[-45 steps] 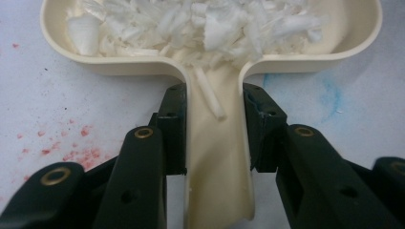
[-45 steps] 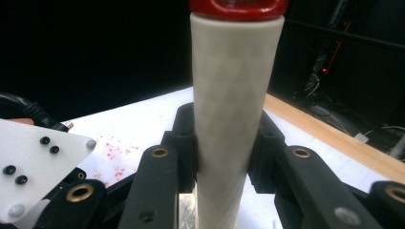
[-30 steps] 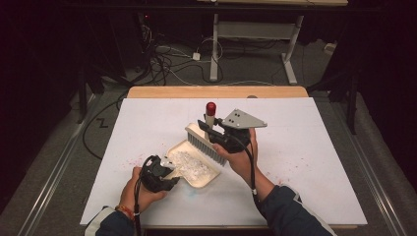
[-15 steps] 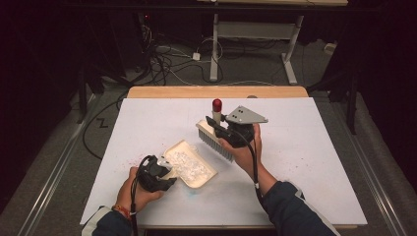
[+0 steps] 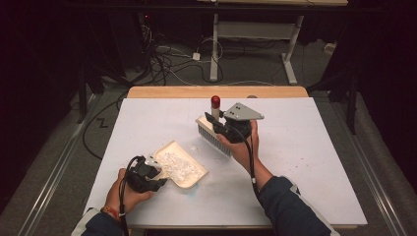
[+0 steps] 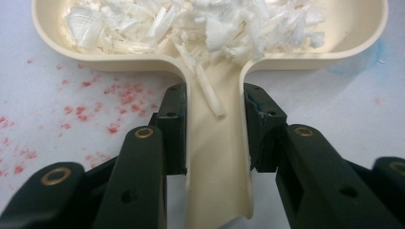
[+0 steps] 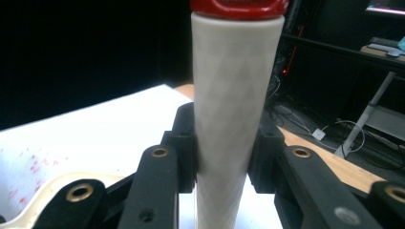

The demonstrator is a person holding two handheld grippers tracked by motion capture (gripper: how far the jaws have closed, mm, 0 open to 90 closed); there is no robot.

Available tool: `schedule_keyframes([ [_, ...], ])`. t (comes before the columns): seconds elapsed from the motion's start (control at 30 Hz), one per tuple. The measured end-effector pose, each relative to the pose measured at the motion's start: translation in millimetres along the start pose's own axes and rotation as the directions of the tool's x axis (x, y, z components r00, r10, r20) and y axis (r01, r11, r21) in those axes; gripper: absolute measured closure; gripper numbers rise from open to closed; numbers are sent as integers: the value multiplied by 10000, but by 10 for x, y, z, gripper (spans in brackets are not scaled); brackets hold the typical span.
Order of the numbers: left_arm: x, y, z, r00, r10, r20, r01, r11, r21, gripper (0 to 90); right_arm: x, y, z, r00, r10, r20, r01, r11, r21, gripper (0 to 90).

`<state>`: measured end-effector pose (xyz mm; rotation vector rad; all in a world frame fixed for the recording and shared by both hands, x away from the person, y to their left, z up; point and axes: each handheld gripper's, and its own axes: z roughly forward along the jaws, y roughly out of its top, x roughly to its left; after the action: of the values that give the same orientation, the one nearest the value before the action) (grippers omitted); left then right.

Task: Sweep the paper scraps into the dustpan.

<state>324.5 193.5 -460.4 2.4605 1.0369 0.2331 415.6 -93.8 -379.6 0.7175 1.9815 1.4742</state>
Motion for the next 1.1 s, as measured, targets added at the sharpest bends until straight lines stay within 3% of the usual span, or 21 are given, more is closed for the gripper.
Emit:
schedule_keyframes([
  [0.17,63,5,28,9999,-128,-55,128,9999,99,637,-77,7,40,9995,-4,325,2,10000,52,702],
  [0.27,77,17,33,9999,-104,-102,106,9998,188,637,-108,-33,158,9974,-307,654,278,9986,458,702],
  [0.33,76,22,36,9998,-147,-137,149,9998,139,637,-94,-62,216,9973,-437,584,398,9970,665,702],
  [0.47,78,35,27,9998,-98,-160,101,9998,150,637,-41,-82,239,9989,-373,284,355,9974,623,702],
  [0.57,72,50,32,9998,-74,-209,77,9999,155,637,79,-90,243,9986,-504,-152,513,9965,664,699],
  [0.63,71,59,36,9997,-62,-227,66,9998,172,637,225,-102,222,9956,-643,-688,691,9951,702,696],
  [0.67,68,63,40,9997,-88,-220,92,9998,173,637,225,-102,222,9956,-643,-688,691,9951,702,696],
  [0.73,67,74,46,9997,-52,-255,57,9998,192,637,334,-87,188,9906,-602,-1227,677,9960,575,699],
  [0.83,63,82,56,9997,-106,-229,110,9998,164,637,392,-76,172,9865,-639,-1510,726,9959,533,700],
  [0.87,65,83,61,9997,-91,-236,94,9998,166,637,440,-70,164,9811,-623,-1833,722,9963,474,699],
  [1.1,75,69,73,9997,-163,-166,165,9998,103,637,603,-42,101,9679,-569,-2450,656,9975,274,701],
])
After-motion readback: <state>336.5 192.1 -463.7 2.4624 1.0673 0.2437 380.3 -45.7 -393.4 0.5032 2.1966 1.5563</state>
